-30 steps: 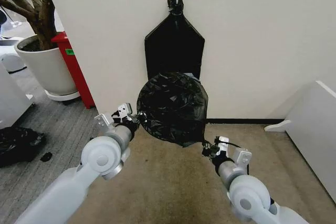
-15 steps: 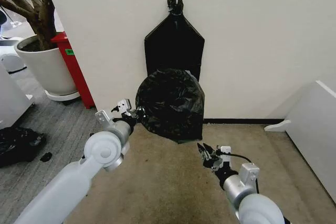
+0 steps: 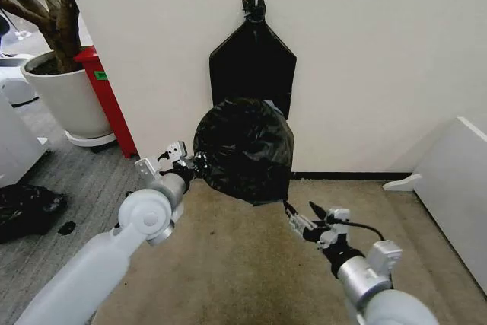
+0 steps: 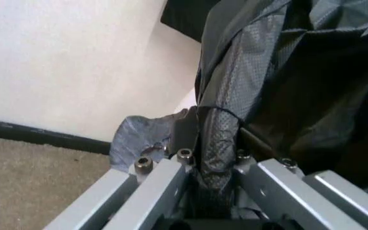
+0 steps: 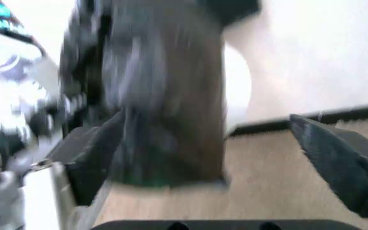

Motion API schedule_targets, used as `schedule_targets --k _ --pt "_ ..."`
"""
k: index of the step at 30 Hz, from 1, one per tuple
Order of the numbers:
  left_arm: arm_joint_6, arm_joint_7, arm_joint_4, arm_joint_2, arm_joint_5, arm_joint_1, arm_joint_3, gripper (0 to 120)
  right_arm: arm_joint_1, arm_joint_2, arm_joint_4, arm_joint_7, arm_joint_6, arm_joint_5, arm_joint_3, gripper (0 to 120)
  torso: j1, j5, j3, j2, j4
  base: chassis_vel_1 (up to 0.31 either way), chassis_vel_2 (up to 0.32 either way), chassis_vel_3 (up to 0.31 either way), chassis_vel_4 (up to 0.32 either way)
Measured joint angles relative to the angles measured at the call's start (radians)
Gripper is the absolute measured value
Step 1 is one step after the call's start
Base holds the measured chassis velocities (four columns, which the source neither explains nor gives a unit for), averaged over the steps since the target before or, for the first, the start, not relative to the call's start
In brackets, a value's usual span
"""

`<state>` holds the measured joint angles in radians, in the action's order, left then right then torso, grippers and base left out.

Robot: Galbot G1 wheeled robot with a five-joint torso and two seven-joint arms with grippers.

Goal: Place the garbage bag over the trash bin.

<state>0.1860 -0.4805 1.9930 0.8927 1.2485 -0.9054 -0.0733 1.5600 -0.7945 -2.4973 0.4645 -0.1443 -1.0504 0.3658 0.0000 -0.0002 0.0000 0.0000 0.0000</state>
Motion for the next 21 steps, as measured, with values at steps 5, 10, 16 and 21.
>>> schedule_targets --k 5,10,16,21 --pt "-0.029 0.132 -0.021 -0.017 -0.055 -0.029 -0.008 0 -0.069 0.046 -0.009 -0.009 -0.075 -0.291 0.192 100 0.000 0.0004 0.000 0.000 -0.0003 0.000 0.000 0.000 0.000" --pt "-0.080 0.336 -0.027 -0.037 -0.116 -0.062 -0.010 0 -0.262 0.090 0.034 -0.003 -0.196 -0.593 0.268 100 0.000 0.0003 0.000 0.000 0.0002 0.000 0.000 0.000 0.000" --pt "-0.124 0.447 -0.035 -0.054 -0.202 -0.075 -0.011 0 -0.327 0.137 0.143 -0.169 -0.315 -0.668 0.299 100 0.000 0.0001 0.000 0.000 0.0002 0.000 0.000 0.000 0.000" --pt "-0.152 0.516 -0.038 -0.073 -0.257 -0.082 -0.019 0 -0.337 0.142 0.188 -0.201 -0.336 -0.721 0.299 100 0.000 0.0001 0.000 0.000 -0.0001 0.000 0.000 0.000 0.000"
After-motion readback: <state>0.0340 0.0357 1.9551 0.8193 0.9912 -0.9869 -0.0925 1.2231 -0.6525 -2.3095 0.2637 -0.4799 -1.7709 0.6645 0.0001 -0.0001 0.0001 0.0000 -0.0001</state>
